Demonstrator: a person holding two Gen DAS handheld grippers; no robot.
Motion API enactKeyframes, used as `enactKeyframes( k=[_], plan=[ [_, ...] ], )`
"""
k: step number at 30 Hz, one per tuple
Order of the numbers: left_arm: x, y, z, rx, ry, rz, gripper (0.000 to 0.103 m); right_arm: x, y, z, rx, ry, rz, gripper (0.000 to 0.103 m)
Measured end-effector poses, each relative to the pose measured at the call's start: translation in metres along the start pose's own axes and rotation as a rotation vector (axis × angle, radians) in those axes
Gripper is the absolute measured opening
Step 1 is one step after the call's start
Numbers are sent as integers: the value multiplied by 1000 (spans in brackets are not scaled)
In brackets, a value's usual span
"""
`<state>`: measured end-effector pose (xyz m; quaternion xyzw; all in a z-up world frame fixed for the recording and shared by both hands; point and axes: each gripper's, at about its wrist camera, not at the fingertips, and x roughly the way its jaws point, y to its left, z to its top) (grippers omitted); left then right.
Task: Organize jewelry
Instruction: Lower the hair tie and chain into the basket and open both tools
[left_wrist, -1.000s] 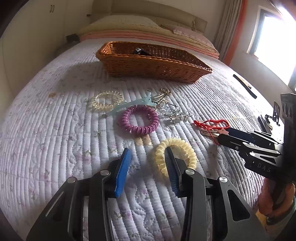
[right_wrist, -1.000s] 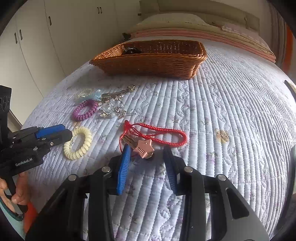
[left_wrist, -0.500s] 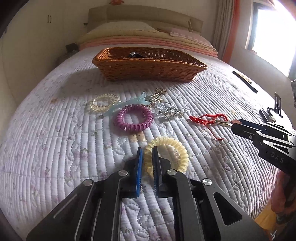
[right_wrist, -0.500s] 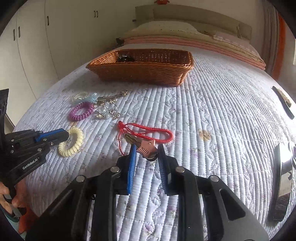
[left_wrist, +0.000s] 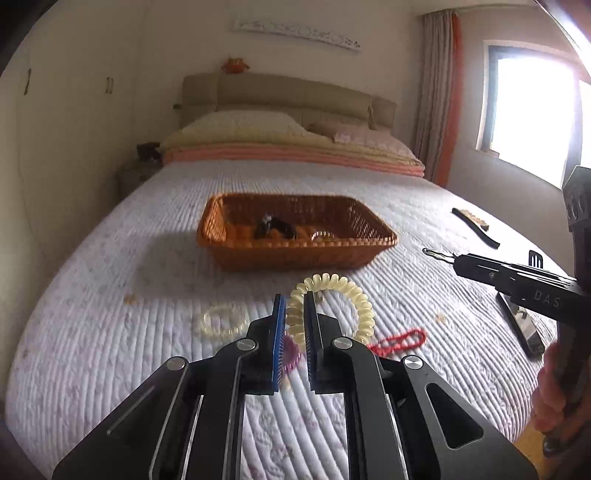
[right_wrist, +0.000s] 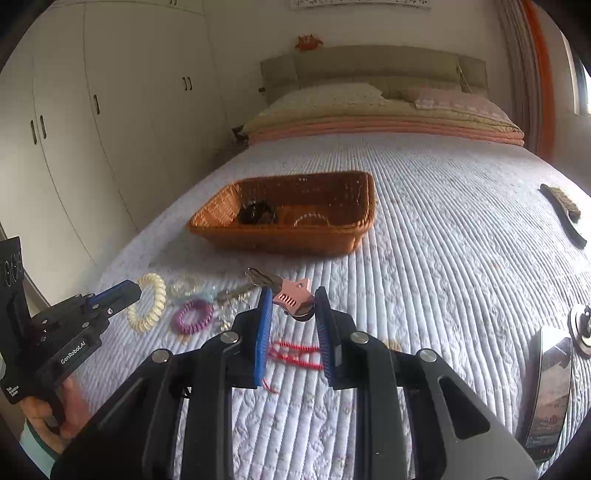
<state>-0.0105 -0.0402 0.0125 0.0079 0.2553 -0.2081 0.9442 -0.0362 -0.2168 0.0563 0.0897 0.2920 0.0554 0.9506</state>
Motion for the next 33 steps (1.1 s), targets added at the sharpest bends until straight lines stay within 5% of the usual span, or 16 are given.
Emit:
enactKeyframes(
  k=[5,12,18,27,29,31,33],
  plan=[
    [31,7,59,24,-65,8,8,33,-9,57,51,-28,4,21],
    [130,18,99,33,5,60,8,127,-26,109,96,60,-53,21],
    [188,27,91,19,112,59,8,205,-39,107,154,214,-87,21],
    [205,25,82,30,159,65,10,225,-41,87,166,273,-74,21],
    [199,25,83,38,149,66,15,227,-47,89,179,272,-67,22],
    [187,27,85,29,128,63,37,222,-47,88,183,261,-52,23],
    [176,29,88,18,111,57,40,213,-44,89,168,246,-57,36]
  ],
)
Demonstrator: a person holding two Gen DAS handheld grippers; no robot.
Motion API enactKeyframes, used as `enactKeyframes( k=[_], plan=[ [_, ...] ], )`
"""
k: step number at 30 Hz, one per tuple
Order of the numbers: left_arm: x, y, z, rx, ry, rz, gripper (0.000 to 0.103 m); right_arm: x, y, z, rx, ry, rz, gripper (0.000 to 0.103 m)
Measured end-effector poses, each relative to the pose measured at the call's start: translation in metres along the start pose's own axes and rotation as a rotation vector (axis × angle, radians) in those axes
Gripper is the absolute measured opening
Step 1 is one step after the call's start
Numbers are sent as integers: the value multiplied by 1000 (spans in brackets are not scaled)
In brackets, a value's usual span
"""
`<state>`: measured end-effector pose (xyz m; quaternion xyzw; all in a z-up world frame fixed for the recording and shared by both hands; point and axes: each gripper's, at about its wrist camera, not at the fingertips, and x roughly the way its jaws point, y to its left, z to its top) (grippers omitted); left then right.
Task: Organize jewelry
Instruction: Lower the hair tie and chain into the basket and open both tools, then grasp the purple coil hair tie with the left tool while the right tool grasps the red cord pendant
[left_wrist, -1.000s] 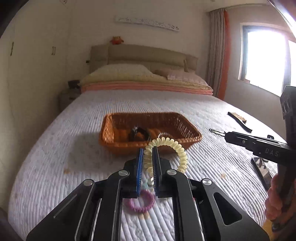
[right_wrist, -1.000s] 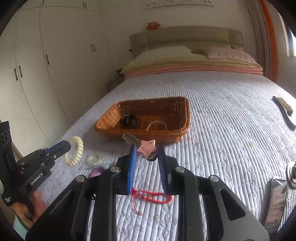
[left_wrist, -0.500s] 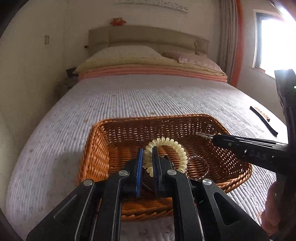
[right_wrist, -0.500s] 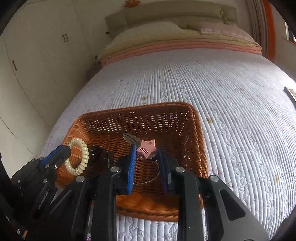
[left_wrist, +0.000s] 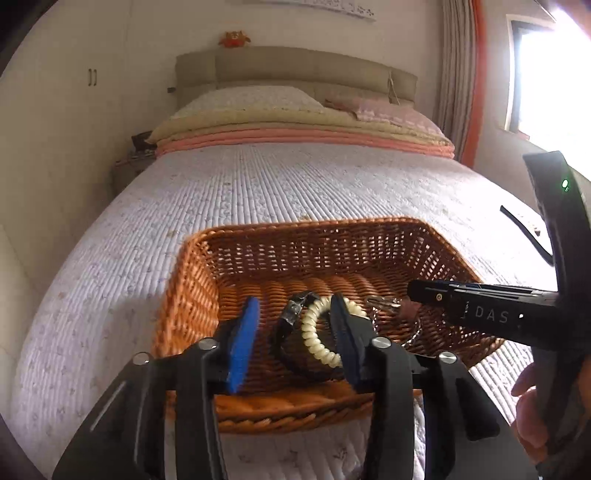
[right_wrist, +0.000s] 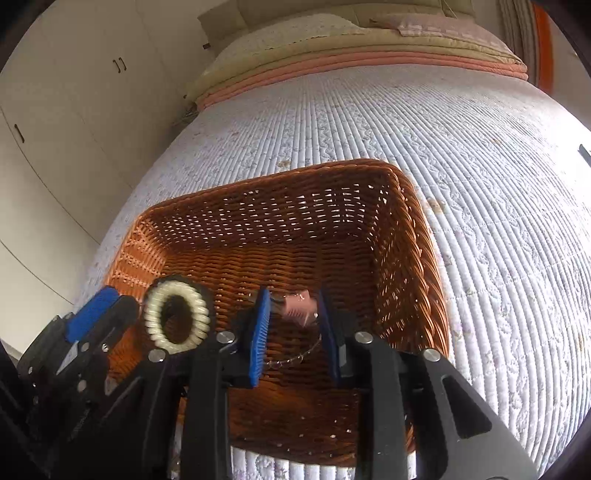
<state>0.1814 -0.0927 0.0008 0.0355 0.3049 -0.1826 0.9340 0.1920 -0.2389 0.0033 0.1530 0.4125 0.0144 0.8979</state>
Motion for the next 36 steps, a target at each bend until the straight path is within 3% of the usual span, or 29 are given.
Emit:
enactKeyframes(
  k=[2,8,16,20,25,30,36],
  plan=[
    [-15,5,-1,-15,-11,-21,40,-13,3,-2,-19,-28,0,54],
    [-70,26,-7,-59,-58,-50,41,-57,11,-13,-36,-70,51,54],
    [-149,50,-27,-125,-122,-101,41,-122,30,-51,-109,-125,125,54],
    [-178,58,-47,-163,-133,-118,41,-142,48,-79,-203,-157,96,54],
    [-190,65,-76,-192,-100,-113,41,-153,62,-116,-305,-164,43,54],
    [-173,71,-103,-186,6,-95,39,-146,60,-148,-321,-108,51,54],
    [-140,74,-132,-192,156,-143,32,-125,45,-169,-283,-47,42,53]
  ],
)
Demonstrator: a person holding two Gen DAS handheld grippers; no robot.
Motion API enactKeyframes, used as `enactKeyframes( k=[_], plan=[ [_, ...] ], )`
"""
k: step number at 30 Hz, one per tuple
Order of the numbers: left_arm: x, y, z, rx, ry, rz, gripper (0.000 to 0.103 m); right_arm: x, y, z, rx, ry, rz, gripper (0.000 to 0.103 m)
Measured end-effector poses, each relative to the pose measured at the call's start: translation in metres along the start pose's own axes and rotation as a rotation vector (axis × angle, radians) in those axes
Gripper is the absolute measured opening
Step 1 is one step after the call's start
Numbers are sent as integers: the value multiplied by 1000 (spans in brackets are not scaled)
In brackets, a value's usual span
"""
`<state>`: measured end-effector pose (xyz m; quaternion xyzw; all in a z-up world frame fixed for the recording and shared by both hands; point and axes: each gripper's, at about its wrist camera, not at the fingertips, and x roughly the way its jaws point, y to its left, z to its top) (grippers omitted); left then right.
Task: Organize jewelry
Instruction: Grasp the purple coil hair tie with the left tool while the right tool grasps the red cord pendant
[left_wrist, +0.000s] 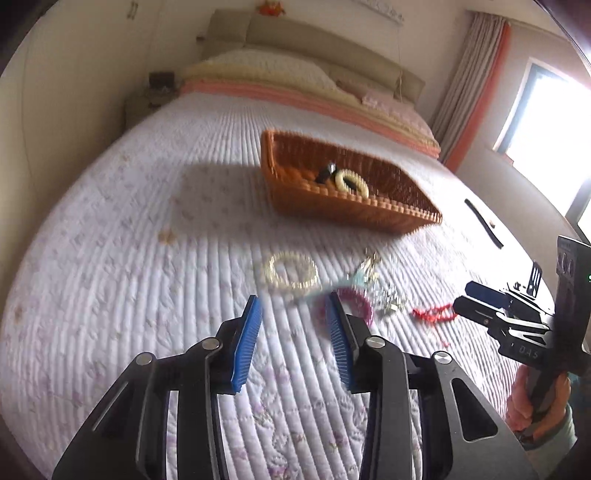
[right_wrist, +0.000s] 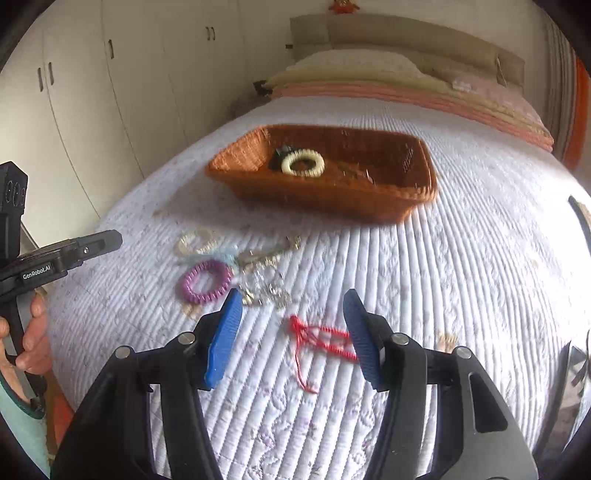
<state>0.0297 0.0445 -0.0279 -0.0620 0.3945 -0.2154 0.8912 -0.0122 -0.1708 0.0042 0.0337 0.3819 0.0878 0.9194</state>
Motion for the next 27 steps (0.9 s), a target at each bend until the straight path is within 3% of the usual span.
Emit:
enactKeyframes(
  k=[6,9,14,17,19,21,27],
  plan=[
    [42,-13,-11,-21,99,-36,32,17,-17,-28,69,48,-1,46],
    [59,-21,-8,-22,110,-42,32,10,-23,-44,63,23,34,46],
    [80,-38,-3,28,101,45,32,9,-33,-44,48,11,13,46],
    [83,-44,-4,65,94,96,28,19,-44,-28,60,16,39,46],
    [82,-43,-5,80,95,121,16,33,-49,-21,71,56,35,46],
    [78,-38,-5,87,102,117,10,43,-50,-19,70,87,46,46],
    [62,-25,-11,96,110,111,10,36,-36,-30,-13,123,83,46]
  ],
)
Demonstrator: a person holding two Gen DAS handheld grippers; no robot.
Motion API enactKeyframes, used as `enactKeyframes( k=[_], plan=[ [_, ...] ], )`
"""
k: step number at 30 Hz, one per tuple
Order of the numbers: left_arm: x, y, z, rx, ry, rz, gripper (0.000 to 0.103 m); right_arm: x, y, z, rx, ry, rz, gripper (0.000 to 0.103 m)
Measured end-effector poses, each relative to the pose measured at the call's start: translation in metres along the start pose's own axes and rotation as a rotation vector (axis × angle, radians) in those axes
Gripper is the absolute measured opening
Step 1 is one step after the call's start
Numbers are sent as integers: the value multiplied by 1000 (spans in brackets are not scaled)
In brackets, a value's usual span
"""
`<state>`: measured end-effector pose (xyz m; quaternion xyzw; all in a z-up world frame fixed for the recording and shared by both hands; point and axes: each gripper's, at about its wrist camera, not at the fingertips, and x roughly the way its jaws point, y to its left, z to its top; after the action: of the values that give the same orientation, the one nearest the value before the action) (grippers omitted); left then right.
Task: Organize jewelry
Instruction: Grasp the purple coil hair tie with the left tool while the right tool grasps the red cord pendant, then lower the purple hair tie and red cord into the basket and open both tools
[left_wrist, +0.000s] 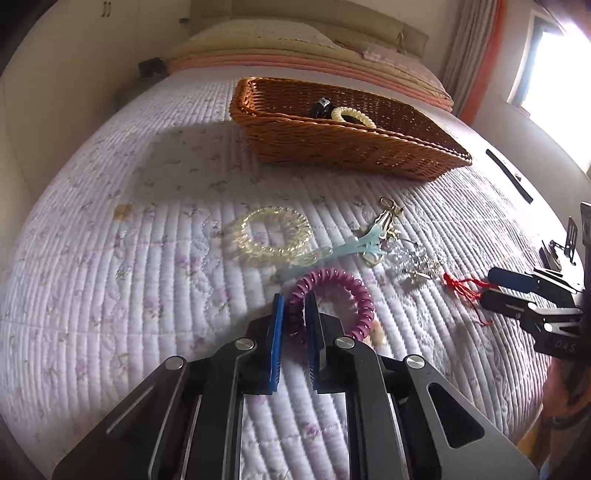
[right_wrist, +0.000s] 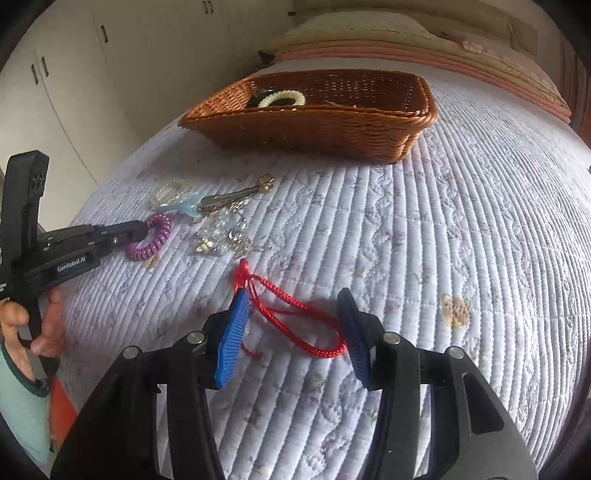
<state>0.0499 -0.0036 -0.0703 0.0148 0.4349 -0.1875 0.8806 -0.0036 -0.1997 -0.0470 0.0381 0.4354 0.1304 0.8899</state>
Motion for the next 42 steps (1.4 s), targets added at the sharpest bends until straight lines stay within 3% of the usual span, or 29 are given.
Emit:
enactKeyframes(
  k=[5,8,10,14,17,20,29,35,42],
  plan=[
    [-6,5,-8,-15,-5,-30,10,-6,21,-14,-74,26,49,46],
    [-7,7,-10,-23,-9,-42,10,-6,29,-15,-94,6,-3,46],
    [-7,6,-11,-25,-9,-41,11,-2,28,-11,-85,-2,-33,36],
    [-7,2,-12,-8,-13,-19,11,12,30,-13,-84,14,-51,31],
    [-8,-1,-13,8,-21,-1,10,12,42,-16,-117,-8,-58,8],
    [-9,-3,-14,15,-28,-2,9,10,51,-17,-145,-28,-96,7],
    [-27,-7,-10,-13,-89,-74,9,-12,54,-8,-122,-89,-78,7],
    [-54,-22,23,27,-187,-98,9,-40,51,24,-88,-176,-53,7],
    [-61,-41,95,94,-306,-76,9,-55,32,94,-25,-288,-67,7]
  ],
)
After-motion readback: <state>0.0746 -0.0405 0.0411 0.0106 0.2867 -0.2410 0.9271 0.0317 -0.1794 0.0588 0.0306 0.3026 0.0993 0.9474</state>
